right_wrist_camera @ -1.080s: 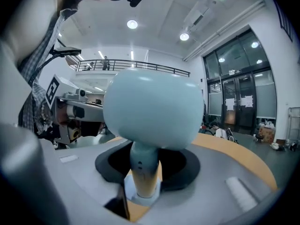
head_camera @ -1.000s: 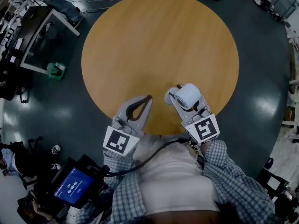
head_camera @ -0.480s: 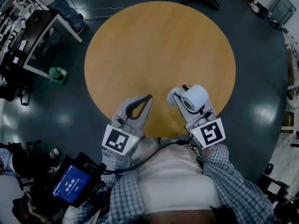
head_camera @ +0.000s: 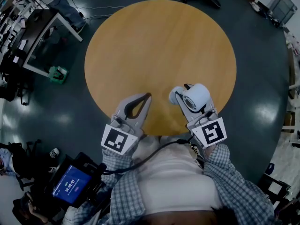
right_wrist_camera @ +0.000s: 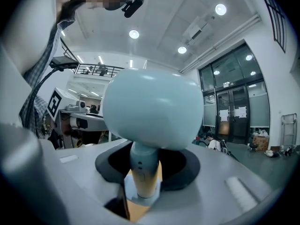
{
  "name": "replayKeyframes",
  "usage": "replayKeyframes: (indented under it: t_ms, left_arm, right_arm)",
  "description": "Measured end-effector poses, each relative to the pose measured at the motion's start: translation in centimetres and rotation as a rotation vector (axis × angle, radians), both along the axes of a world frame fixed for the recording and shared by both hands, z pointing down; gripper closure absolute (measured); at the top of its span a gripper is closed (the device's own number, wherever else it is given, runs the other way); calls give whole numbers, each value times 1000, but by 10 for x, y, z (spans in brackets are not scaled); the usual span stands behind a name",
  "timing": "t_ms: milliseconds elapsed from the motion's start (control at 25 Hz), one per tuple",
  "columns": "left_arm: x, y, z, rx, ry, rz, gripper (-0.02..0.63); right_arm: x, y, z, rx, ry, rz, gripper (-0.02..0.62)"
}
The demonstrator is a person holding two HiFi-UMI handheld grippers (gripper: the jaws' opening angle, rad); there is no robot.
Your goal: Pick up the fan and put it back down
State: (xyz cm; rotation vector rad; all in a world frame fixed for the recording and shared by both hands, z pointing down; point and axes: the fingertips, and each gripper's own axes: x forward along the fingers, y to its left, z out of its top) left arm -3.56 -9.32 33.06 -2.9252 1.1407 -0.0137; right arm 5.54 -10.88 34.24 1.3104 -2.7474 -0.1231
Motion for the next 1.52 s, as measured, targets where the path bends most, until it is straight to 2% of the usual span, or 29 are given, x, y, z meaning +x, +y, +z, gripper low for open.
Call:
replayKeyframes:
  t_ms: [280,560,920,1200,1360,1520]
  left_arm:
    - [-3,0,-1,11,-21,-10,606]
    - [-7,1,-4,5,13,-25,606]
    - [-10,2,-3,2,13,-30,606]
    - [-10,2,6,-32,13,-46,606]
    - [-7,0,12,-60,10,-59,606]
    - [-2,-6,17,-77,10,-67,606]
  right_arm:
    - [0,1,2,-7,12,-5,456]
    - [-2,1,1,-5,14,-11,457]
    - [-4,2,6,-14,23,-14,456]
    - [-2,-1,15,-40,27,-17,456]
    - [-7,0,19,-80,26,-60,457]
    - [-12,-5,32,-80,64,-115,457]
